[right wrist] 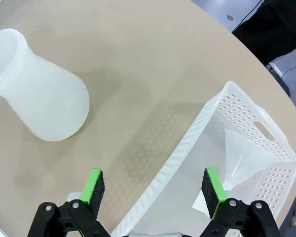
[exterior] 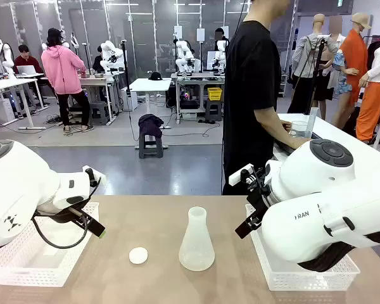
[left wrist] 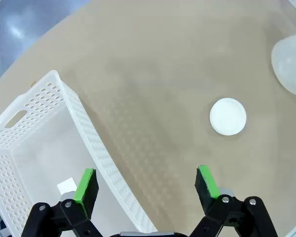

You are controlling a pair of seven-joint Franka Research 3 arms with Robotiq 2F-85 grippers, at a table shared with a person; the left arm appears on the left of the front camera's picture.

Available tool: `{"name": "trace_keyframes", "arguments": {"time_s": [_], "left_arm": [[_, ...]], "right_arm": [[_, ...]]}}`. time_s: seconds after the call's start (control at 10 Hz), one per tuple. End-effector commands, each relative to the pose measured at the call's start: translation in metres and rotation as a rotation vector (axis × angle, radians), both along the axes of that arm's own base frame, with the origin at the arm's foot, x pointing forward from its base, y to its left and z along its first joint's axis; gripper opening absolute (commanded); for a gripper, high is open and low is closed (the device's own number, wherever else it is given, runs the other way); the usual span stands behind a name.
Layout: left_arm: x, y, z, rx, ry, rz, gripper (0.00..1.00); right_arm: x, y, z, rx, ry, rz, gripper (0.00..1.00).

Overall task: Prepare the solutions needed for the experiment.
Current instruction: Pick up the Plastic Funnel and insert it into the Big flask.

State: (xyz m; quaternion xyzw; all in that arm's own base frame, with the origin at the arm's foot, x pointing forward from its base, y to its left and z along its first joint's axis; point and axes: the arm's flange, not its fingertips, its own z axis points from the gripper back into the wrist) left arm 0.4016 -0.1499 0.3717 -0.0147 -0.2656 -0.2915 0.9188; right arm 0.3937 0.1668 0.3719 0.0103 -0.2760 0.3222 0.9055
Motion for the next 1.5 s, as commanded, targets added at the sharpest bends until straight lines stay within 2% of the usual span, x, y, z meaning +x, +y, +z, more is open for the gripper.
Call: {"name": "trace_keyframes", "arguments": {"time_s": [0.0, 1.4], "left_arm": [[-0.0001, -0.0003, 0.0000, 0.000, 0.000, -0.001, 1.00], [-0.0001, -0.0003, 0.0000, 0.000, 0.000, -0.001, 1.00]], "right_arm": [[0.0000, 0.0000, 0.0000, 0.000, 0.000, 0.000, 1.00], [0.0000, 0.0000, 0.0000, 0.000, 0.000, 0.000, 1.00]]}}
